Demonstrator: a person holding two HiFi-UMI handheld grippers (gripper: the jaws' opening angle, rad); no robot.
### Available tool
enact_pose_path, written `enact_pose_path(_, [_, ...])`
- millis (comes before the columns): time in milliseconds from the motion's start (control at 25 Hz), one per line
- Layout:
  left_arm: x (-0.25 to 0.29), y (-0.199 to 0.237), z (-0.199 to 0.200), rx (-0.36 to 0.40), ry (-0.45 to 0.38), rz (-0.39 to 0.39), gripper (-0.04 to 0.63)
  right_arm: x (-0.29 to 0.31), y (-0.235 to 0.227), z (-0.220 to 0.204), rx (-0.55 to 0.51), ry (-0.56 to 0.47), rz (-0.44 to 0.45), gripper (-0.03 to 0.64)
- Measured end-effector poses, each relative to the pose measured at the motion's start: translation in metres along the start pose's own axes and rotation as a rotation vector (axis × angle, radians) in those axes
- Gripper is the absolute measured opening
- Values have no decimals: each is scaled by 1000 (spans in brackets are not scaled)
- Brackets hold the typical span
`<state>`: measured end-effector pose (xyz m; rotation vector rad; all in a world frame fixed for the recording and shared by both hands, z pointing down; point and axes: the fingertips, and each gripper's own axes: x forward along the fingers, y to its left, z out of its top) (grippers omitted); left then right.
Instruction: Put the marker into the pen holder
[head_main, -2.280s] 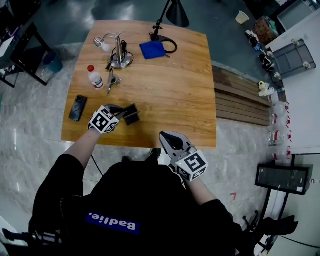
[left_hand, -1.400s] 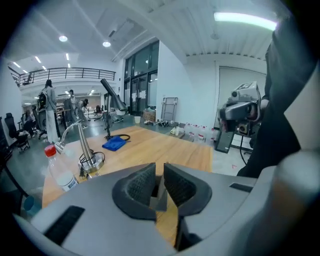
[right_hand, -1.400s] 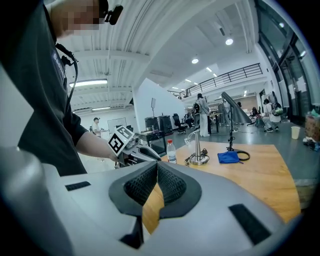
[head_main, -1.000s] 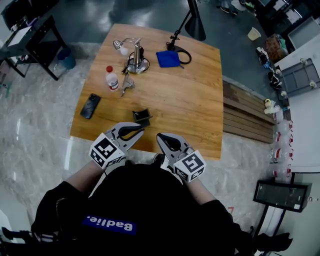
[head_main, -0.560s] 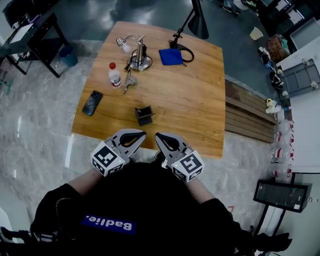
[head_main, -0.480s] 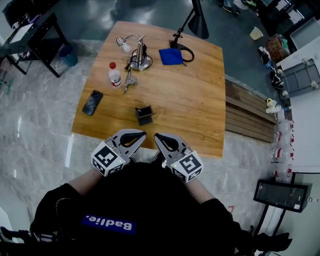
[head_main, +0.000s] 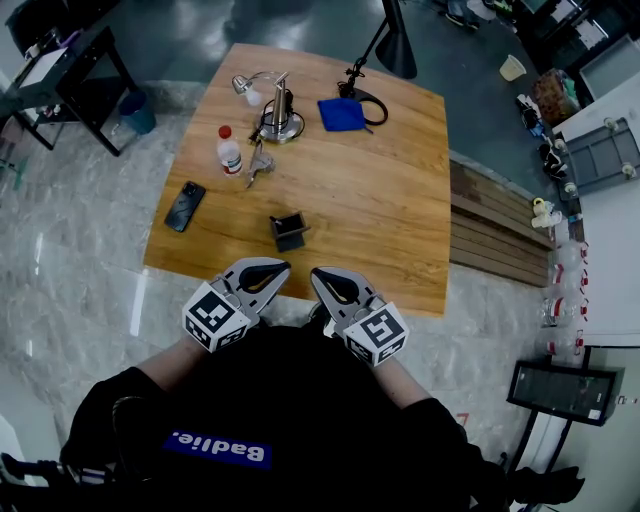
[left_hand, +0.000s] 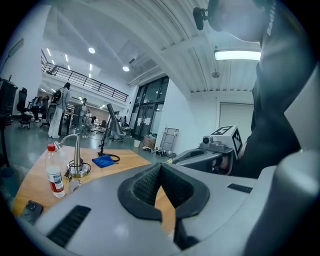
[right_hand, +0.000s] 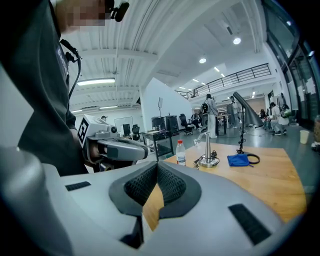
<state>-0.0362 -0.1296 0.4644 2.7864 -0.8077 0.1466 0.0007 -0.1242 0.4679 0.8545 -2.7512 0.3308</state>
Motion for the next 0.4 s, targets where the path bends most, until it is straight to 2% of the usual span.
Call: enact_pose_path(400, [3,0,-4,-21,9,9,9,-2,-4,-1,2,1,4,8])
